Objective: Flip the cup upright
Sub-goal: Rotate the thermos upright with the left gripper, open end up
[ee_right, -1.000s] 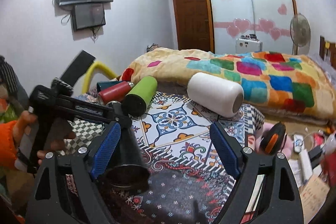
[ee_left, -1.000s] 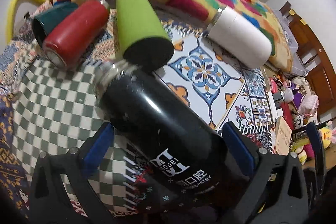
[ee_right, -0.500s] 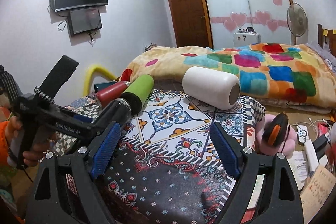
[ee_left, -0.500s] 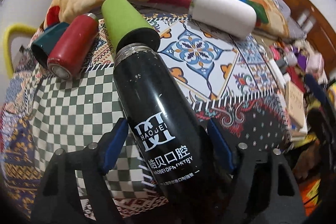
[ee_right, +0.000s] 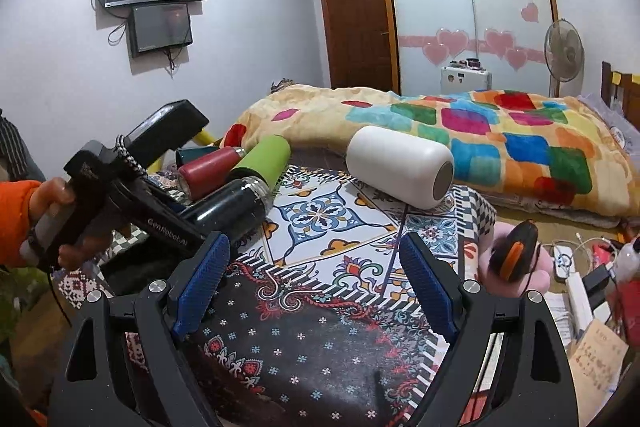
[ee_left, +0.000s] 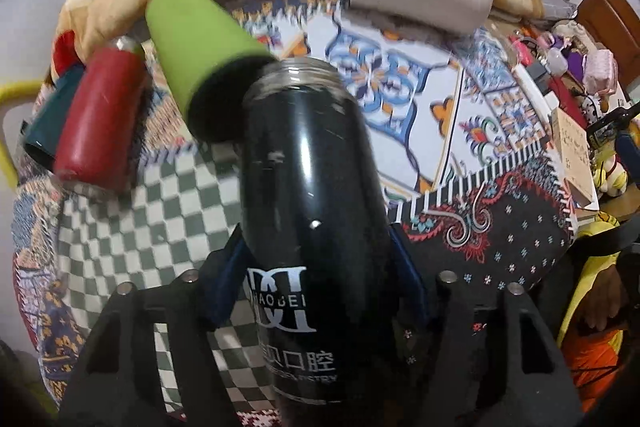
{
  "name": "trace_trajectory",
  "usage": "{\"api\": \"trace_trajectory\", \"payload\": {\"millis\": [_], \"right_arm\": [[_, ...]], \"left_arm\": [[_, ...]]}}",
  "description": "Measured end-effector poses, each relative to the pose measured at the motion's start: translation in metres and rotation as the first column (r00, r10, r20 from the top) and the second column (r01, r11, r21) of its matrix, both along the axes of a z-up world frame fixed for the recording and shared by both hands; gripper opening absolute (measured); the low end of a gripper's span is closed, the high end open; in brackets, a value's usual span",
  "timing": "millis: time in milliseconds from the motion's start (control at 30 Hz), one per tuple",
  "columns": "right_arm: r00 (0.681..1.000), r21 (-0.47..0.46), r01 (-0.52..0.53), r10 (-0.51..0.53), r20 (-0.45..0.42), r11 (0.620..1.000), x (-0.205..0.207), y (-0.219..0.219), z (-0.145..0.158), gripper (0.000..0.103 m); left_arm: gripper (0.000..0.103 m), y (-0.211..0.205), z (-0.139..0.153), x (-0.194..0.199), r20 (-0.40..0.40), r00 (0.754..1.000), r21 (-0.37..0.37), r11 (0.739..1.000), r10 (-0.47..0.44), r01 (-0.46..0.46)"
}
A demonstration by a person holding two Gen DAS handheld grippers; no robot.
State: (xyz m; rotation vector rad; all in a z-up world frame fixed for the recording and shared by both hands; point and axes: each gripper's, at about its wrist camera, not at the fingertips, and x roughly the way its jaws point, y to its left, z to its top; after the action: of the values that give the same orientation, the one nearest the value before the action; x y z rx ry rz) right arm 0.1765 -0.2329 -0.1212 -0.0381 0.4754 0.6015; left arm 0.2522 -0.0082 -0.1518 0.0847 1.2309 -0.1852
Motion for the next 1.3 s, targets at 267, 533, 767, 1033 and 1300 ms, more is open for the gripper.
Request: {"api": "trace_trajectory", "payload": {"millis": [267, 533, 767, 1033, 1300], "right_arm": [[1.000, -0.005, -0.002, 0.002, 0.024, 1.000, -0.003, 0.006, 0.010, 0.085], [0.999, 0.011, -0.004, 0.004, 0.048, 1.000, -0.004, 0.016, 0.021, 0.085], [0.998, 0.041, 0.007, -0.010, 0.063, 0.999, -0.003, 0.016, 0.029, 0.085], [0.998, 0.053, 0.021, -0.024, 0.053, 0.998, 0.002, 0.014, 0.027, 0.085], [0.999, 0.049, 0.027, -0.029, 0.040, 0.998, 0.005, 0.013, 0.022, 0.086]], "left_arm": [[0.064, 0.013, 0.058, -0.034, 0.220, 0.975, -0.026, 1.000, 0.015, -0.010], [0.064, 0.004, 0.099, -0.066, 0.381, 0.924, -0.044, 0.998, -0.019, 0.039], [0.064, -0.013, 0.110, -0.059, 0.451, 0.891, -0.023, 0.997, -0.055, 0.073], [0.064, -0.020, 0.097, -0.044, 0.413, 0.907, -0.032, 0.994, -0.078, 0.101], [0.064, -0.026, 0.085, -0.044, 0.301, 0.942, 0.035, 0.989, -0.150, 0.146]]}}
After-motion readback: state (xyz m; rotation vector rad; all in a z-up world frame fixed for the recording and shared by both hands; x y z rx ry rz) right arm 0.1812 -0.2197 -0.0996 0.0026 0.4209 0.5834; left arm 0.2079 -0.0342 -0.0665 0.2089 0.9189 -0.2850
